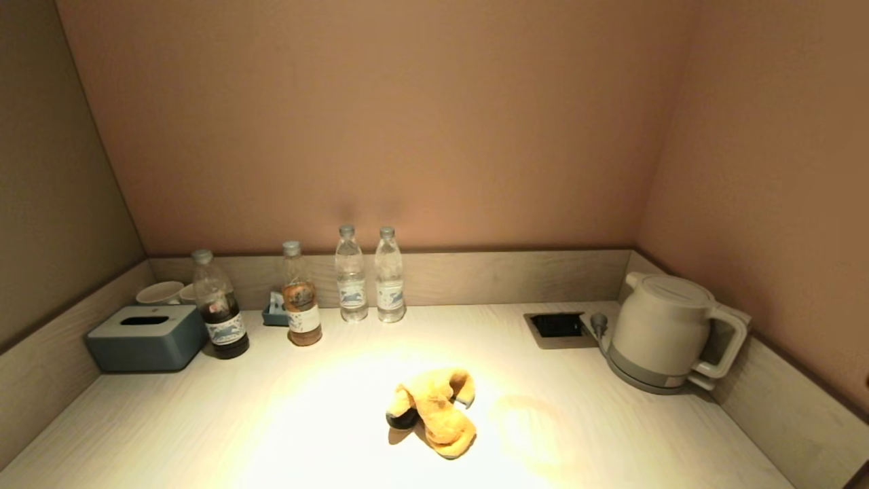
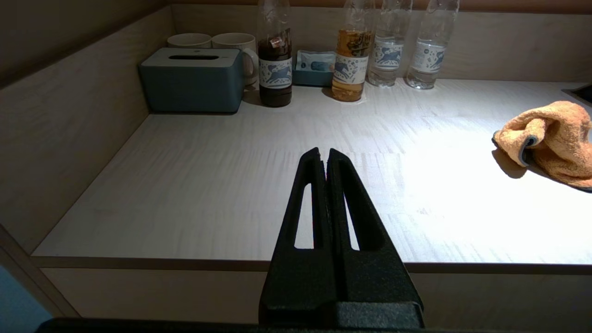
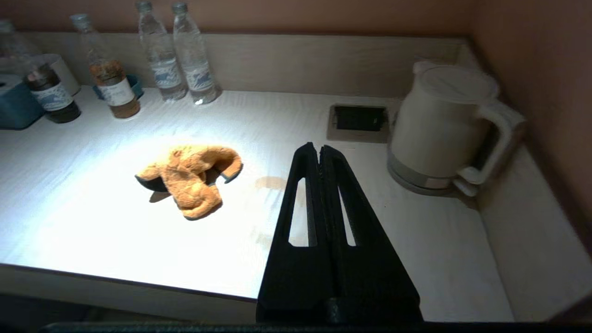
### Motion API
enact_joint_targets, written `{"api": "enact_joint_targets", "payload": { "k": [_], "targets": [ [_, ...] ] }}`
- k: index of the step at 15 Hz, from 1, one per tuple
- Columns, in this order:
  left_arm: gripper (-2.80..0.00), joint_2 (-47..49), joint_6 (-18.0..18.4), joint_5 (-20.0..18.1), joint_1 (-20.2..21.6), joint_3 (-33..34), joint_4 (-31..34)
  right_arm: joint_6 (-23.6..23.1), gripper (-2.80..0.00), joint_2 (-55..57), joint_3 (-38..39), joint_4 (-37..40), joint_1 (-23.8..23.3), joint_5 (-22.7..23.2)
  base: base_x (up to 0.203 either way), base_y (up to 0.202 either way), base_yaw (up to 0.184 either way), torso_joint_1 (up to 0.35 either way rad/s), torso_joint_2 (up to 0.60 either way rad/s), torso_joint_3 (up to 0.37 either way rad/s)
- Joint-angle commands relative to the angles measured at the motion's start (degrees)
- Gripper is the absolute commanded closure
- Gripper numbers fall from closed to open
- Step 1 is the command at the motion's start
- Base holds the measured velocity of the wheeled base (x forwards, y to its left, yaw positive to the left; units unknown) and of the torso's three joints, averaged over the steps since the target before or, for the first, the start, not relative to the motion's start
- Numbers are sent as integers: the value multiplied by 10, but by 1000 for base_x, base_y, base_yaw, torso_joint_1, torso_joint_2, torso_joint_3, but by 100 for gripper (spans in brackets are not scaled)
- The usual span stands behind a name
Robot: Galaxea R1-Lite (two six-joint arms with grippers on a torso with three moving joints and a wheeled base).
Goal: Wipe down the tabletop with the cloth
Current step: Pick up the tablecloth
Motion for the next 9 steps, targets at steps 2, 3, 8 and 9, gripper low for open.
{"api": "enact_joint_targets", "payload": {
  "k": [2,3,8,9],
  "targets": [
    [0,1,0,0,0,0,0,69,0,353,-91,-69,38,40,0,0,0,0,0,0],
    [0,1,0,0,0,0,0,92,0,441,-131,-79,55,47,0,0,0,0,0,0],
    [0,1,0,0,0,0,0,194,0,729,-357,-107,173,75,0,0,0,0,0,0],
    [0,1,0,0,0,0,0,207,0,749,-373,-108,197,79,0,0,0,0,0,0]
  ]
}}
